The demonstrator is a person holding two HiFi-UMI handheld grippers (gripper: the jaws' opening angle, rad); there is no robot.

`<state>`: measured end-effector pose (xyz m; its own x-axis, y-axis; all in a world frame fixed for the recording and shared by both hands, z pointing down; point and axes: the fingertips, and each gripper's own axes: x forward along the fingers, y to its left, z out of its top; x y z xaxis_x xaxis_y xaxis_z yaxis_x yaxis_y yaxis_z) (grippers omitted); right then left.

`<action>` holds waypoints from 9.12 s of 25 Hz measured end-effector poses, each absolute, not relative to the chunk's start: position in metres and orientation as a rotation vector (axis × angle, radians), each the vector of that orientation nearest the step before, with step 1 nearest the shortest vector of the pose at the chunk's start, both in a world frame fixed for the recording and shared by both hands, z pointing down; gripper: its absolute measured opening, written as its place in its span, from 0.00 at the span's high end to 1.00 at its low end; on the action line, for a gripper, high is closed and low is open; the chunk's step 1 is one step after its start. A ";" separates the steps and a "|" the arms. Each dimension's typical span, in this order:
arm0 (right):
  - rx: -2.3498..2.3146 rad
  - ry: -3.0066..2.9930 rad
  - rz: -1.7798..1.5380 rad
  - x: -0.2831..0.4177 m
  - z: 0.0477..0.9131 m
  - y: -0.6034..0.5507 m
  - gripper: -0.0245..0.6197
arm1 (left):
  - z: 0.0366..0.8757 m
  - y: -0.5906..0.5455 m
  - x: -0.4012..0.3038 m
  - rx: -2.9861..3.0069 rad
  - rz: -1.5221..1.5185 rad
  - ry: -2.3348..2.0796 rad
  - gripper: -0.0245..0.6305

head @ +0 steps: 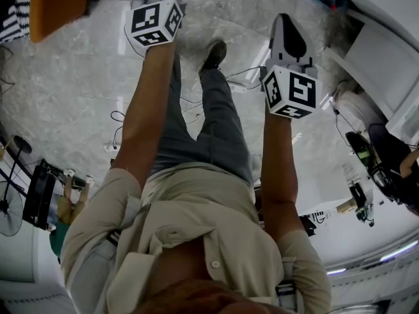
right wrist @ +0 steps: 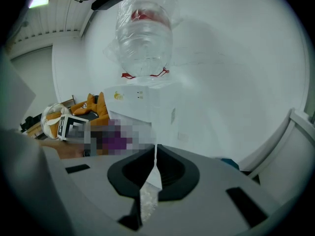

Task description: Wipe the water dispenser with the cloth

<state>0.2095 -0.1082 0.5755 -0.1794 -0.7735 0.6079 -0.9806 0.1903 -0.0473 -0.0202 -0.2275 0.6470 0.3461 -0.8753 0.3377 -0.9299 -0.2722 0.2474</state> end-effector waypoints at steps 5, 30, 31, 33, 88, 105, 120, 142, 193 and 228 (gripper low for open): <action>1.663 -1.993 0.634 0.231 0.582 -0.100 0.92 | 0.654 -0.211 0.009 2.176 0.146 -1.521 0.86; 1.599 -1.980 0.669 0.222 0.615 -0.102 0.92 | 0.688 -0.248 -0.085 2.169 0.316 -1.697 0.86; 1.596 -1.980 0.671 0.220 0.615 -0.103 0.92 | 0.686 -0.253 -0.091 2.165 0.307 -1.709 0.86; 1.592 -1.976 0.679 0.216 0.618 -0.102 0.92 | 0.685 -0.260 -0.088 2.173 0.292 -1.693 0.86; 1.638 -1.847 0.745 0.252 0.662 -0.075 0.92 | 0.798 -0.227 0.051 2.154 0.281 -1.314 0.89; 1.623 -1.841 0.754 0.244 0.701 -0.067 0.92 | 0.855 -0.206 0.050 2.193 0.396 -1.195 0.87; 1.513 -1.889 0.731 0.204 0.737 -0.080 0.92 | 0.899 -0.227 -0.054 1.977 0.318 -1.442 0.87; 1.542 -1.853 0.722 0.244 0.762 -0.066 0.92 | 0.935 -0.220 0.008 2.060 0.426 -1.387 0.87; 1.535 -2.093 0.540 0.188 0.472 -0.080 0.92 | 0.477 -0.116 -0.071 2.756 0.518 -1.130 0.87; 1.641 -2.502 0.243 0.113 0.129 -0.011 0.93 | 0.081 -0.031 -0.087 3.167 0.096 -0.773 0.86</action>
